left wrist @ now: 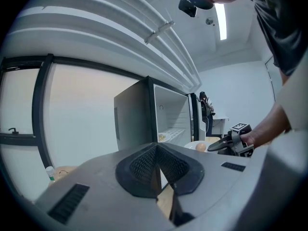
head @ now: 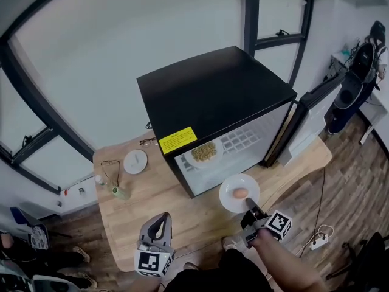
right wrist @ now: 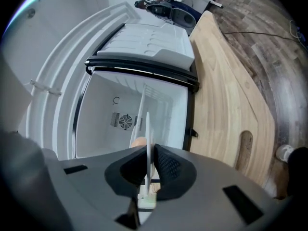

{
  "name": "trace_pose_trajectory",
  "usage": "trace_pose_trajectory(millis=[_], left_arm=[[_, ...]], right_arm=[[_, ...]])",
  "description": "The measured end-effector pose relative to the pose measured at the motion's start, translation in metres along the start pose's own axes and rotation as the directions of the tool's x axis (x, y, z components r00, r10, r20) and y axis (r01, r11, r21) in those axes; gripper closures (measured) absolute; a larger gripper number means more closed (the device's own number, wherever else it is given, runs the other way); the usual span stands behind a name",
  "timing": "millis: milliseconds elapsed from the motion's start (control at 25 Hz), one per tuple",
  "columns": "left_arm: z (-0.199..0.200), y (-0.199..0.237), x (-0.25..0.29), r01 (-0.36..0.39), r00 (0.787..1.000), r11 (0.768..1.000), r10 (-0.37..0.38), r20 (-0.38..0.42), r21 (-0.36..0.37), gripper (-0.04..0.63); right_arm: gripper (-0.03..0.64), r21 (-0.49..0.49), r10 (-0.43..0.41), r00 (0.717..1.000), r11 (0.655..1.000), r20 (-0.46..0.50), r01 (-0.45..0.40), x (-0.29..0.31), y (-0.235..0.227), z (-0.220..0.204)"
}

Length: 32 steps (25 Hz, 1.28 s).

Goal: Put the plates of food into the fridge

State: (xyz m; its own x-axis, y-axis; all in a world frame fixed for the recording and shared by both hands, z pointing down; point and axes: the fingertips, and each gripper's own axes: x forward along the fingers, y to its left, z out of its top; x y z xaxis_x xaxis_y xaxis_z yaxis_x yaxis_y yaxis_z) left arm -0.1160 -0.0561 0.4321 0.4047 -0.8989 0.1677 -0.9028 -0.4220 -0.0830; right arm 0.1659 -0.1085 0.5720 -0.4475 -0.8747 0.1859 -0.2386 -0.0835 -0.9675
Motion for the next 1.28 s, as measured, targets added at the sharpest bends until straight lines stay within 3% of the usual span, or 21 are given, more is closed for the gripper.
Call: trace_pose_trajectory(millis=[280, 560, 760, 1280], left_arm=[[0.024, -0.018, 0.037, -0.016, 1.000, 1.000, 0.015, 0.026, 0.018, 0.591], [0.036, -0.027, 0.058, -0.052, 0.998, 0.998, 0.051, 0.039, 0.032, 0.591], [0.032, -0.032, 0.066, -0.077, 0.997, 0.997, 0.077, 0.031, 0.018, 0.591], [0.021, -0.004, 0.063, -0.204, 0.979, 0.979, 0.204, 0.004, 0.001, 0.591]], right_arm=[[0.581, -0.058, -0.018, 1.000, 0.998, 0.016, 0.019, 0.024, 0.023, 0.057], [0.581, -0.060, 0.035, 0.999, 0.998, 0.014, -0.034, 0.051, 0.054, 0.099], [0.581, -0.057, 0.003, 1.000, 0.998, -0.003, -0.003, 0.072, 0.060, 0.117], [0.581, -0.247, -0.040, 0.999, 0.968, -0.001, 0.038, 0.135, 0.089, 0.134]])
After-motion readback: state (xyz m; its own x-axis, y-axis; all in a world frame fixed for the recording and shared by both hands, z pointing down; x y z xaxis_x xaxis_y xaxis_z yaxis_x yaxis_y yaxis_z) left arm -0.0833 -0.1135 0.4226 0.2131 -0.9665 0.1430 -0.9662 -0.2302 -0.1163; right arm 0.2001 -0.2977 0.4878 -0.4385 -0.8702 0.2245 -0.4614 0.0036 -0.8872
